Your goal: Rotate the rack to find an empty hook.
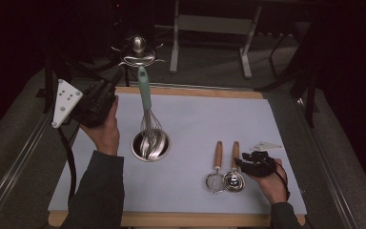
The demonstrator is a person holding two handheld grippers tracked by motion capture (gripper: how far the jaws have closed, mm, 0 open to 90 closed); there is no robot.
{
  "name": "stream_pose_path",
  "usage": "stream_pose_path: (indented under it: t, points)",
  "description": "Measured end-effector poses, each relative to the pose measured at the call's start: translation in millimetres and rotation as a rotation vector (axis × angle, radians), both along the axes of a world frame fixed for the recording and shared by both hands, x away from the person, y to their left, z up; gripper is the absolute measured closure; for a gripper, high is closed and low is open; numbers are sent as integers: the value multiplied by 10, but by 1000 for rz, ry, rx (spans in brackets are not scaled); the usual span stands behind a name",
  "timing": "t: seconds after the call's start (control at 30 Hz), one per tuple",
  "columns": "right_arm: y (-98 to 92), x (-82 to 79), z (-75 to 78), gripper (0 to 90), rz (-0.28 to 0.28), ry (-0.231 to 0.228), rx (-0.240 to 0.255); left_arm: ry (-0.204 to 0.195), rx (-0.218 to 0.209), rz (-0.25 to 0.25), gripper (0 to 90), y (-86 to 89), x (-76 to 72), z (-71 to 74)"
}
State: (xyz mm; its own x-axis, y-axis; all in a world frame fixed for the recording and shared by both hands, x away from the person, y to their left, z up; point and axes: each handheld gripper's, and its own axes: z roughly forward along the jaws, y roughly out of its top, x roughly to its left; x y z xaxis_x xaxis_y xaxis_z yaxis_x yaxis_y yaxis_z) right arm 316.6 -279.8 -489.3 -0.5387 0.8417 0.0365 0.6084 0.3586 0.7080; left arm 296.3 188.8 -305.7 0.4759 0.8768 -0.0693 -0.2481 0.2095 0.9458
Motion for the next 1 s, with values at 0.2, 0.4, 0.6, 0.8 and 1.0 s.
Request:
stream_pose_path:
  t: [0.2,0.4,0.6,0.8,1.0]
  points:
    - [2,5,-10,553,5,2,0,15,23,34,900,33,78,32]
    - [27,3,-19,552,10,8,1,32,30,52,900,72,166,58]
    - [19,6,-22,552,9,6,0,48,22,53,900,88,235,76]
    - [23,12,-43,553,9,13,0,52,4,47,900,98,289,77]
    - [16,13,-47,553,7,14,1,51,20,59,899,95,304,112]
